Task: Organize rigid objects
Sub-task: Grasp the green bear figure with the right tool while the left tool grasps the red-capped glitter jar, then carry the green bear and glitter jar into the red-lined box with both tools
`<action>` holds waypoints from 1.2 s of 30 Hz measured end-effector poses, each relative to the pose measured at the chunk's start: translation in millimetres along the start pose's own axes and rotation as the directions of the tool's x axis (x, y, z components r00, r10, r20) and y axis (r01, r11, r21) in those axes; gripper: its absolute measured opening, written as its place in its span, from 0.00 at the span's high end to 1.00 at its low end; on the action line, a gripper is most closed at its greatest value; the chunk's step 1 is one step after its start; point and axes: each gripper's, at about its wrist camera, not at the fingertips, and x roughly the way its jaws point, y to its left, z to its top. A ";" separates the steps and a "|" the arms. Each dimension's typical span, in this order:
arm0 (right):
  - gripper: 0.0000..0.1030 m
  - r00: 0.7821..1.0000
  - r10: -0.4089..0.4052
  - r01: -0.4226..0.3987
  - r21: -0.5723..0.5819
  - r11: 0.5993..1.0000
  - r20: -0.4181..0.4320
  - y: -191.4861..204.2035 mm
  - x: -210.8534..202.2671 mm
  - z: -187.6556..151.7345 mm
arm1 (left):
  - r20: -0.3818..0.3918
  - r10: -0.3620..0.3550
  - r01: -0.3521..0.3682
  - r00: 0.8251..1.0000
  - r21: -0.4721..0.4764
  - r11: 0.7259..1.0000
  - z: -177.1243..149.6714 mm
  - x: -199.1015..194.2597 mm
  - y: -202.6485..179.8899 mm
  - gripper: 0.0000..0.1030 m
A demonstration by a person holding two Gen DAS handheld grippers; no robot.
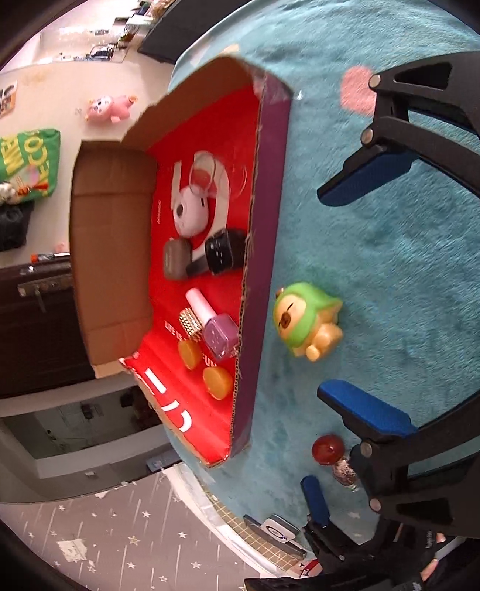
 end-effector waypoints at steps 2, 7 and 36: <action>0.16 0.999 0.008 -0.008 -0.004 1.000 -0.036 1.9 11.0 3.6 | 0.004 -0.009 0.009 1.000 0.005 1.000 1.3 1.9 -2.7 0.46; 0.51 0.996 0.073 -0.073 -0.006 0.997 -0.056 2.3 22.4 8.5 | 0.010 -0.051 0.052 0.999 -0.012 0.999 6.9 4.7 -5.8 0.72; 0.51 0.996 0.088 -0.088 0.015 0.996 -0.013 -10.4 -27.1 -33.0 | 0.066 -0.095 0.093 0.993 0.027 0.995 25.3 2.1 -27.9 0.72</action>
